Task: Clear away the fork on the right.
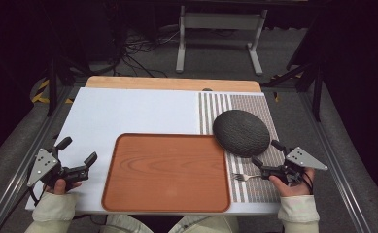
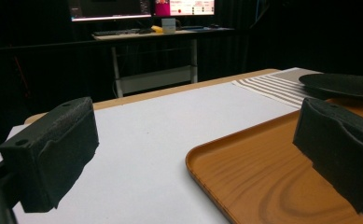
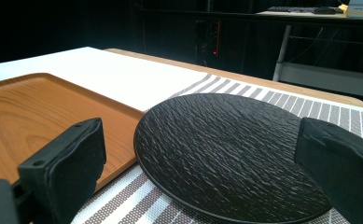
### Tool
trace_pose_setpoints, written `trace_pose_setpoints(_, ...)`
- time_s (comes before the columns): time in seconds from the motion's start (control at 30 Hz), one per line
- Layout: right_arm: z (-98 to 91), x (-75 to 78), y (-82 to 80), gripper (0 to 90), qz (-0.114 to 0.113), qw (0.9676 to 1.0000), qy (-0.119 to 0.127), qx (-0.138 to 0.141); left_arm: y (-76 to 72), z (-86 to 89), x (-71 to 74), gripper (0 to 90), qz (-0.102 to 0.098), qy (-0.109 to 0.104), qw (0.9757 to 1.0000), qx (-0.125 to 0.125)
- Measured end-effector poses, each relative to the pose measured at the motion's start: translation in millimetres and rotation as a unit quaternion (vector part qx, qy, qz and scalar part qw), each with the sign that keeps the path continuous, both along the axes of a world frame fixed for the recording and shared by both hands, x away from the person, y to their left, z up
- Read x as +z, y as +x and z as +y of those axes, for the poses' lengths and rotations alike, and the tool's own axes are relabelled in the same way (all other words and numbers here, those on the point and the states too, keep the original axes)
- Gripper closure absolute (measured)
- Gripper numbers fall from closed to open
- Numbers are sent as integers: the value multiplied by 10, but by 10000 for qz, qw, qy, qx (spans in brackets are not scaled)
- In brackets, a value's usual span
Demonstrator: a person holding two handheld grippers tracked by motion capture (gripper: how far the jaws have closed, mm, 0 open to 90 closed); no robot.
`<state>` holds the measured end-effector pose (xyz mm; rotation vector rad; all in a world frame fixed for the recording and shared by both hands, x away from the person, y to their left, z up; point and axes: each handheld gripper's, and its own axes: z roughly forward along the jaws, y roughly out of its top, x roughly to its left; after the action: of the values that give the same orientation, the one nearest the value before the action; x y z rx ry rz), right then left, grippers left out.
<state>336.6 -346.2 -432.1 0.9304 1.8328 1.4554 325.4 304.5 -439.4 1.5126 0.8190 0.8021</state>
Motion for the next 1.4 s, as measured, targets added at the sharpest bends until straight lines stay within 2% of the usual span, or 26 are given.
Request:
trace_pose_setpoints(0.3,21,36,-13,31,-6,9999,-88,79,-5,-28,4,5,-34,141,9999,36)
trace_pose_setpoints(0.73,16,107,-24,31,25,9999,-48,117,-19,-29,16,5,-73,169,9998,58)
trace_pose_setpoints(0.8,19,143,-12,31,35,9998,-105,159,-19,-33,15,5,-70,173,9998,55)
trace_pose_setpoints(0.93,56,276,38,31,170,9986,-387,303,-18,-39,12,5,-71,182,9998,48)
trace_pose_setpoints(1.07,108,409,116,37,335,9955,-717,529,-23,-40,15,5,-68,200,9998,41)
trace_pose_setpoints(1.1,108,409,116,37,335,9955,-717,529,-23,-40,15,5,-68,200,9998,41)
trace_pose_setpoints(1.2,126,472,155,38,430,9927,-949,614,-27,-36,15,5,-68,203,9998,42)
trace_pose_setpoints(1.23,137,498,171,38,531,9908,-1058,655,-28,-33,14,5,-63,210,9997,46)
trace_pose_setpoints(1.27,137,498,171,38,531,9908,-1058,655,-28,-33,14,5,-63,210,9997,46)
trace_pose_setpoints(1.3,160,537,201,43,651,9863,-1317,748,-30,-35,13,5,-55,194,9998,50)
trace_pose_setpoints(1.33,160,537,201,43,651,9863,-1317,748,-30,-35,13,5,-55,194,9998,50)
trace_pose_setpoints(1.4,186,567,234,45,798,9806,-1563,868,-30,-39,13,6,-61,197,9998,46)
